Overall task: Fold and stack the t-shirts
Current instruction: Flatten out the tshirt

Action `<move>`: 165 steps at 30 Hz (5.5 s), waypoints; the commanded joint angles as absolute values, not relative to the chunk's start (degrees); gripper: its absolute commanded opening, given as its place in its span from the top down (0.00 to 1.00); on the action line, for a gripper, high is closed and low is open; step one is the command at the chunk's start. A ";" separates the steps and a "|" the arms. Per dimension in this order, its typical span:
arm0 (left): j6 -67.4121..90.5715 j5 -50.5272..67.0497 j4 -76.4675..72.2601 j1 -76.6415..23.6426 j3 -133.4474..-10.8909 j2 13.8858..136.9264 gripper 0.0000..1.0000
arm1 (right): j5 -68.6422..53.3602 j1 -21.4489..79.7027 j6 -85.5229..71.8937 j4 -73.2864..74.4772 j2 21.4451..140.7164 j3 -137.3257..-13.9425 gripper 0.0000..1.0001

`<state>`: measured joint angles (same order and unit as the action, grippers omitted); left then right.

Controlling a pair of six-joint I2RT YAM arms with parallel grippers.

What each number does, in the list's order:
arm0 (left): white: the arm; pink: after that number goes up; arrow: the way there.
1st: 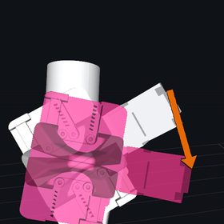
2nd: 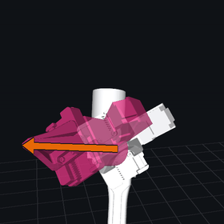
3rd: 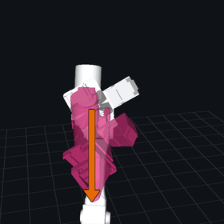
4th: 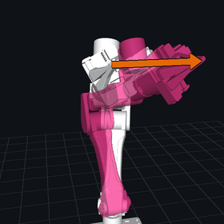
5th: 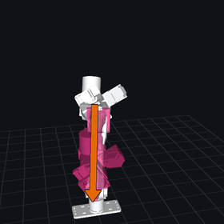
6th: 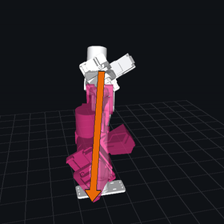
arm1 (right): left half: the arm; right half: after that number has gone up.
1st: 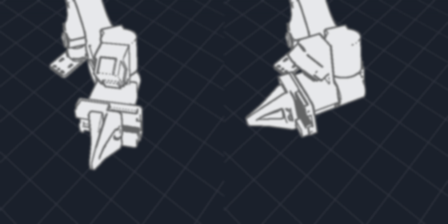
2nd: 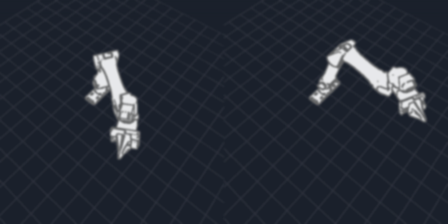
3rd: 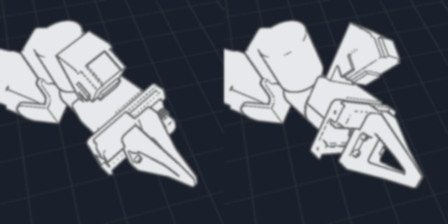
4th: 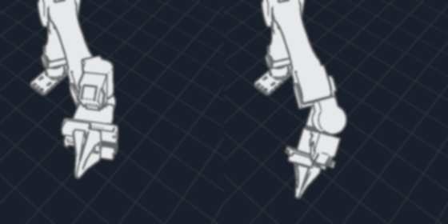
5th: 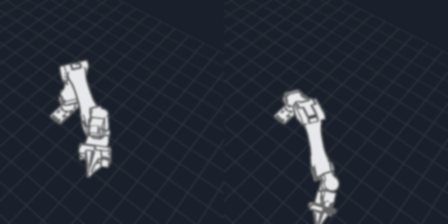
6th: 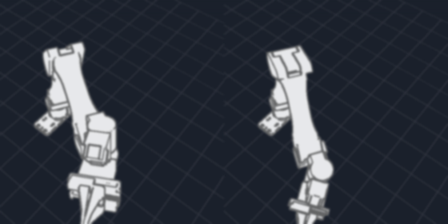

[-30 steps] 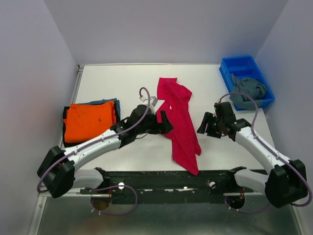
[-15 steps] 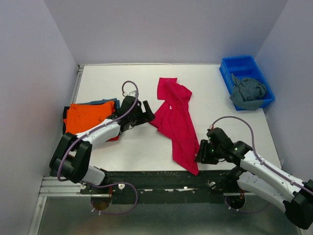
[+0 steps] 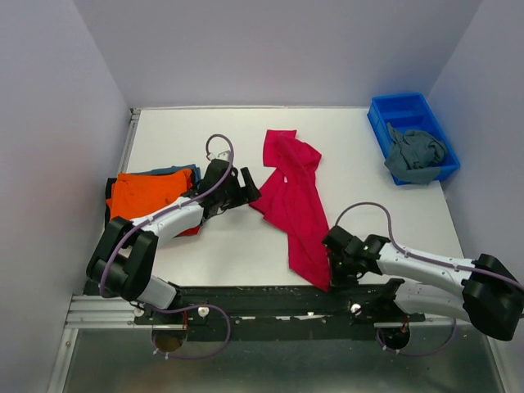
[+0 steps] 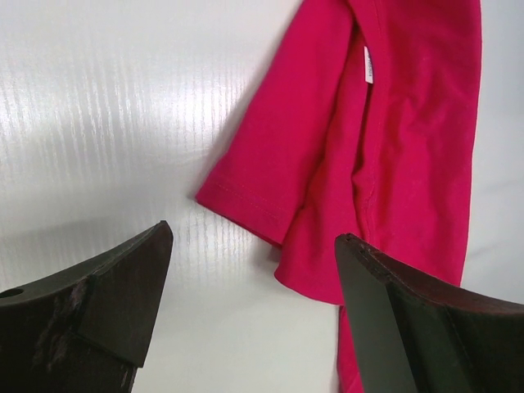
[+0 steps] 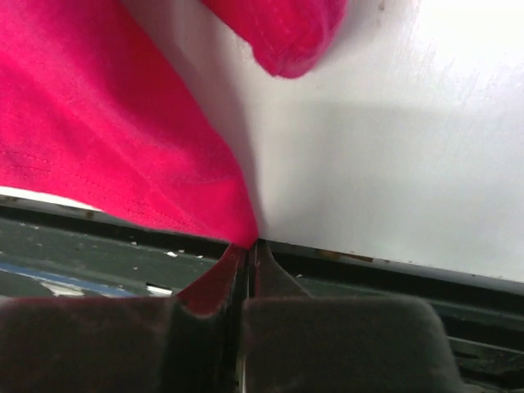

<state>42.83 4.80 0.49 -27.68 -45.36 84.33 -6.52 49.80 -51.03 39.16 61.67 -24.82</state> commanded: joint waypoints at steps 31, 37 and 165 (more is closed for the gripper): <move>45.00 5.45 -1.93 -32.87 -42.10 87.70 0.06 | -13.53 -12.30 -33.40 47.64 79.89 -100.39 0.99; 45.18 4.58 -0.98 -33.22 -47.62 95.70 0.07 | -15.20 -12.57 -32.52 43.68 77.52 -93.26 0.99; 52.74 -13.62 25.85 -8.44 -144.31 112.15 1.00 | -44.64 -21.88 -58.26 17.33 111.79 -150.37 0.99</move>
<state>52.60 -16.05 37.63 -9.65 -141.14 117.43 -37.95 -16.12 -47.11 31.46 113.12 -142.34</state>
